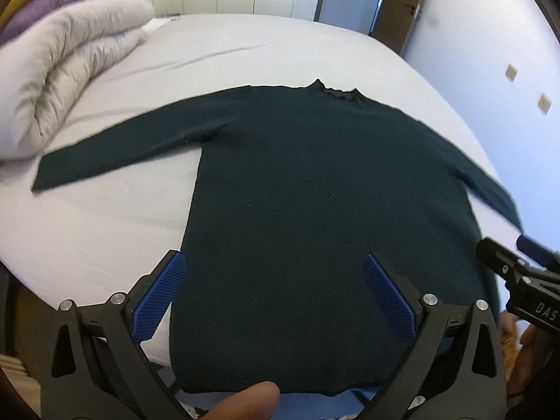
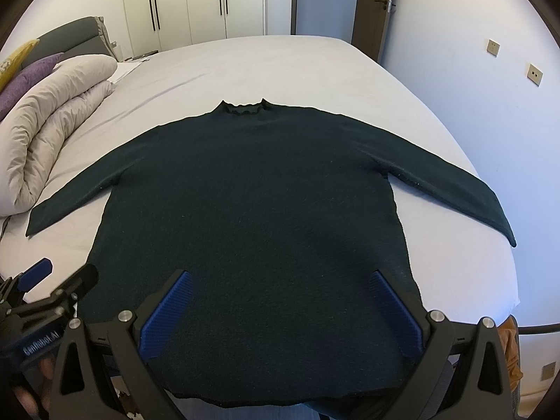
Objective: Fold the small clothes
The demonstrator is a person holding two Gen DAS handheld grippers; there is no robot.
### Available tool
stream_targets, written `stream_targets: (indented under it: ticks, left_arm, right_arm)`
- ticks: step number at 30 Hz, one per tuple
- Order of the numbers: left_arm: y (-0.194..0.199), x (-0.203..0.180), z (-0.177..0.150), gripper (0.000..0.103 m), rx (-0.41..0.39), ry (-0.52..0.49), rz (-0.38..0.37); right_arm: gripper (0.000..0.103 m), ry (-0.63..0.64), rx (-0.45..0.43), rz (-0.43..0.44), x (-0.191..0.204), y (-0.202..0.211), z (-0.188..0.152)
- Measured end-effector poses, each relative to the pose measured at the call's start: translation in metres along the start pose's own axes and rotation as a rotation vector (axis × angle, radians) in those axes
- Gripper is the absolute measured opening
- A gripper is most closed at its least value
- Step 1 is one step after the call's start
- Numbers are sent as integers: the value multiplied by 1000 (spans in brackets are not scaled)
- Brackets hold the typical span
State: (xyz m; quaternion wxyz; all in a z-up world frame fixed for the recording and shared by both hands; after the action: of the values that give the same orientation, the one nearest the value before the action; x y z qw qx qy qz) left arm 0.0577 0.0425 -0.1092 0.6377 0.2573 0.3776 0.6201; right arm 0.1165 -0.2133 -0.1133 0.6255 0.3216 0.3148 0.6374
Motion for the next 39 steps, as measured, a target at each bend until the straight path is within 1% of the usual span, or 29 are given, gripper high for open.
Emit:
stream_targets:
  ticks: [2, 4, 6, 8, 10, 12, 13, 14, 16, 17, 20, 22, 25, 29, 32, 34, 36, 39]
  left_arm:
    - [-2, 22, 6, 103, -1, 89, -52]
    - [-5, 49, 14, 103, -21, 180, -106]
    - [-5, 76, 22, 103, -50, 265, -120]
    - [-2, 111, 32, 103, -111, 352, -114]
    - [-2, 137, 38, 103, -131, 414, -120]
    - [-6, 169, 43, 103, -132, 512, -165]
    - [-7, 189, 44, 103, -140, 583, -198]
    - [-9, 215, 42, 103, -157, 691, -240]
    - [-10, 251, 38, 103, -185, 835, -268]
    - [-10, 268, 36, 103, -199, 879, -259]
    - [-9, 307, 31, 103, -231, 958, -221]
    - [-12, 331, 27, 103, -240, 1041, -217]
    - [-24, 360, 15, 103, -256, 1160, -235]
    - [-41, 398, 10, 102, -295, 1282, -256]
    - [-52, 419, 12, 102, -318, 1334, -228]
    - [-57, 424, 14, 102, -319, 1364, -207]
    - [-62, 434, 17, 102, -337, 1420, -198]
    - [-73, 445, 24, 102, -351, 1467, -177]
  right_arm:
    - [103, -3, 3, 0, 0, -1, -1]
    - [103, -7, 8, 3, 2, -3, -1]
    - [103, -4, 13, 7, 4, -6, -1]
    - [103, 5, 20, 7, 8, -9, -2]
    - [103, 15, 28, 7, 11, -12, -2]
    - [103, 23, 40, 7, 15, -16, -3]
    - [103, 26, 46, 6, 17, -18, -4]
    - [103, 30, 52, 4, 20, -19, -4]
    - [103, 37, 62, 2, 24, -22, -5]
    - [103, 42, 67, 1, 27, -24, -5]
    - [103, 60, 77, -2, 36, -28, -4]
    - [103, 65, 78, 6, 42, -30, -3]
    - [103, 55, 73, 36, 52, -32, 2]
    - [103, 37, 58, 71, 64, -32, 9]
    - [103, 15, 57, 90, 69, -35, 14]
    - [103, 1, 67, 98, 72, -39, 16]
    - [103, -9, 84, 110, 76, -44, 16]
    - [103, -10, 92, 118, 82, -50, 17]
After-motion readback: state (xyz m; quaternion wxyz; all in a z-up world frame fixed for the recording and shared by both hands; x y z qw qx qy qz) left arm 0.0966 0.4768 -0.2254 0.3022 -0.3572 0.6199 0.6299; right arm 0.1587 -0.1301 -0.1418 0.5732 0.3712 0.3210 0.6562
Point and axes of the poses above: each gripper's, at about its wrist camera, not at the fingertips, and y roughly against the way its jaws point, x to its left, z to its top, the point moved 9 cm from there along -y, roughly the way its jaws point, and after that the axes turned 1 degree about -y, right-handed, at the moved point
